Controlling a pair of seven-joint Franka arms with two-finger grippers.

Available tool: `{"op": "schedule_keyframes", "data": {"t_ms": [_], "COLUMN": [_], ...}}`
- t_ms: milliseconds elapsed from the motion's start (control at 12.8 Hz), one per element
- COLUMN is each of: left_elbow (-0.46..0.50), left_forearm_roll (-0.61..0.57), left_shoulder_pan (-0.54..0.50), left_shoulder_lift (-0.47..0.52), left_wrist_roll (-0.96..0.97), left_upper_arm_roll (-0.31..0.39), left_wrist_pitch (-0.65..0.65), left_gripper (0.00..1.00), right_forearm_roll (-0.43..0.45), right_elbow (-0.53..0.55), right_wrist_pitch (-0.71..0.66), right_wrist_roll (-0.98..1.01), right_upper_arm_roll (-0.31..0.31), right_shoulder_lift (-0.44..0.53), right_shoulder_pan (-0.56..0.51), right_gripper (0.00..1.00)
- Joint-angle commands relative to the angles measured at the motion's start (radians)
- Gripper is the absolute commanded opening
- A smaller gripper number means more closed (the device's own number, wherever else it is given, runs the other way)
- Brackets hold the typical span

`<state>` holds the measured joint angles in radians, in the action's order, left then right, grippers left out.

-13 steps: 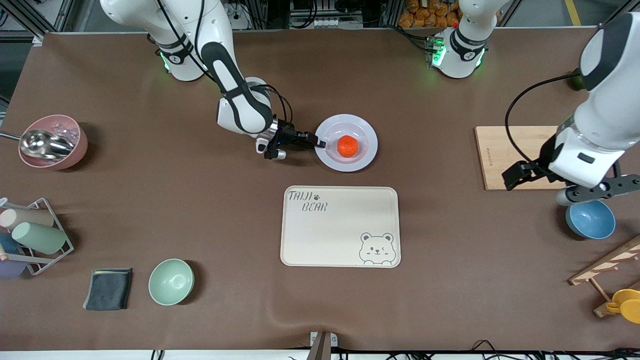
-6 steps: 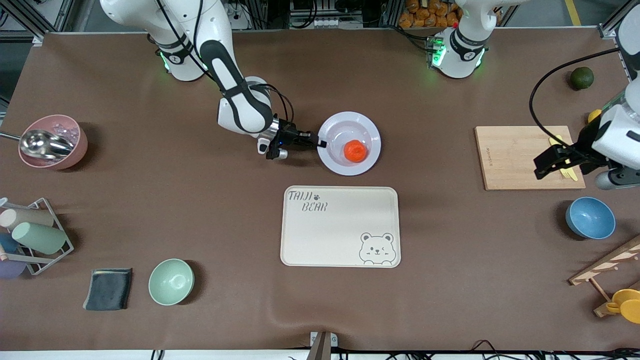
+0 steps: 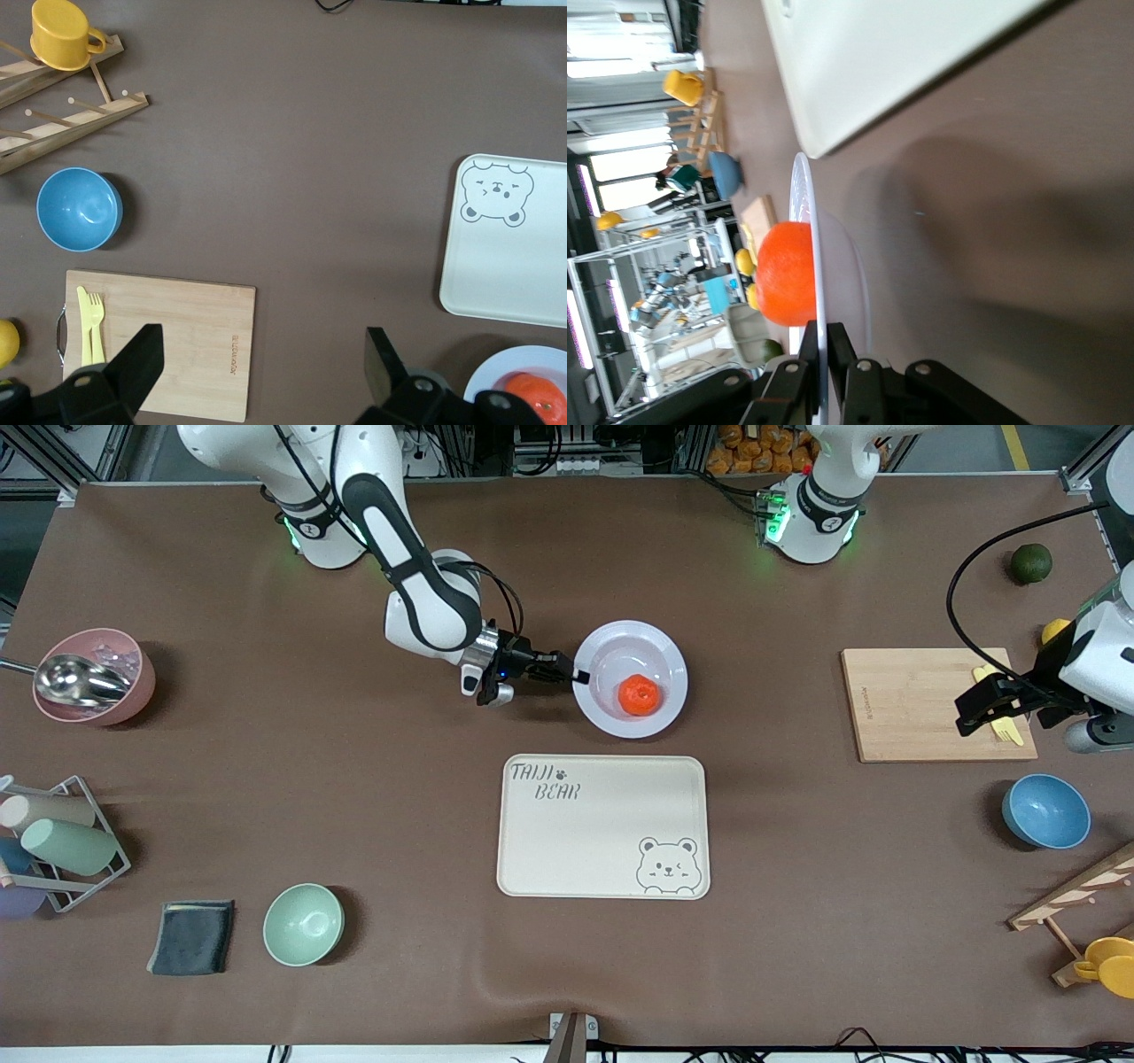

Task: Place orange and plate with both arms
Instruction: 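Withdraw the left gripper while the right gripper holds the plate, then slide the plate with the right gripper onto the bear tray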

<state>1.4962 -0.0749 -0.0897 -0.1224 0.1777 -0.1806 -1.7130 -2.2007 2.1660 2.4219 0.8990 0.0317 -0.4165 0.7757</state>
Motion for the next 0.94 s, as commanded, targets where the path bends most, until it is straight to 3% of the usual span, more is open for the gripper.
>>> {"op": "schedule_keyframes", "data": {"t_ms": [0, 469, 860], "left_elbow": [0.025, 0.027, 0.024], "left_forearm_roll": [0.023, 0.014, 0.014], "left_shoulder_pan": [0.002, 0.002, -0.001], "left_shoulder_lift": [0.027, 0.02, 0.013], "left_wrist_roll": [-0.021, -0.021, -0.021], "left_upper_arm_roll": [0.006, 0.003, 0.003], "left_wrist_pitch": [0.006, 0.004, -0.003], "left_gripper": [1.0, 1.0, 1.0], "right_forearm_roll": [-0.051, -0.051, -0.045], "right_elbow": [0.02, -0.043, -0.182], "right_wrist_pitch": [0.009, 0.02, 0.023], "right_wrist_roll": [0.011, 0.003, -0.003], "right_upper_arm_roll": [-0.003, -0.012, -0.012], "right_shoulder_lift": [0.07, 0.048, -0.069], "right_shoulder_pan": [0.014, -0.085, -0.162], "right_gripper": [0.0, 0.0, 0.0]}}
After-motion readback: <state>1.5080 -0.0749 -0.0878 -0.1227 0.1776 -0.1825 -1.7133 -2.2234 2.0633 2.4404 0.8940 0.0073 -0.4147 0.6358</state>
